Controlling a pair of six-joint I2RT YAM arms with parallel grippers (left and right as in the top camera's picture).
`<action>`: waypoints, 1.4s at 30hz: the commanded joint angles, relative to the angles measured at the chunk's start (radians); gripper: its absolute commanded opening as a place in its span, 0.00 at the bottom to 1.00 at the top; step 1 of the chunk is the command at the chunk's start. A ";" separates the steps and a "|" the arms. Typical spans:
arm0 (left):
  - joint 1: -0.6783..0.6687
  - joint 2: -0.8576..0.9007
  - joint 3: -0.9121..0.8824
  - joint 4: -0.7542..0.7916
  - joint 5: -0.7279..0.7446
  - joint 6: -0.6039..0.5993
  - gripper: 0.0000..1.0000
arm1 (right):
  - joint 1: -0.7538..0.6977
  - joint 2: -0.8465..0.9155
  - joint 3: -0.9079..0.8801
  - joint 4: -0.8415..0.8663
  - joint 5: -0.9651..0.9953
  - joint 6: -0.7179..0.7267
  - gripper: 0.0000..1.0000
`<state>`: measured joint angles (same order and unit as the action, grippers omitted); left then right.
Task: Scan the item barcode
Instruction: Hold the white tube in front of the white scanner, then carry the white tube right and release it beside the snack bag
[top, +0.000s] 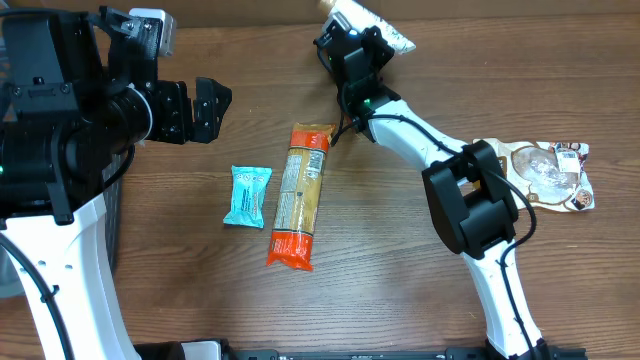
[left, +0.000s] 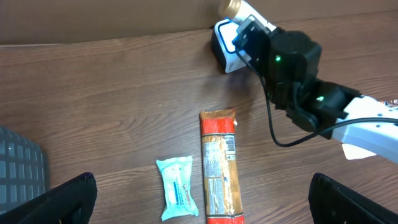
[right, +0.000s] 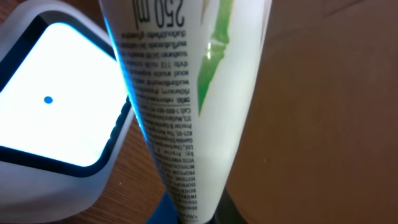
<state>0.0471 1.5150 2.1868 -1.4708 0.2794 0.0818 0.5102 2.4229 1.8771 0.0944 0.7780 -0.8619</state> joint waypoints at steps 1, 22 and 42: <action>-0.002 0.003 0.008 0.001 -0.002 0.016 1.00 | -0.008 0.018 0.024 0.049 0.037 -0.096 0.04; -0.002 0.003 0.008 0.001 -0.002 0.016 1.00 | -0.032 0.058 0.024 0.058 0.014 -0.130 0.04; -0.002 0.003 0.008 0.001 -0.002 0.016 1.00 | 0.047 -0.455 0.024 -0.612 -0.212 0.365 0.04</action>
<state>0.0471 1.5150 2.1868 -1.4708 0.2794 0.0818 0.5571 2.2223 1.8706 -0.4446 0.6926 -0.7525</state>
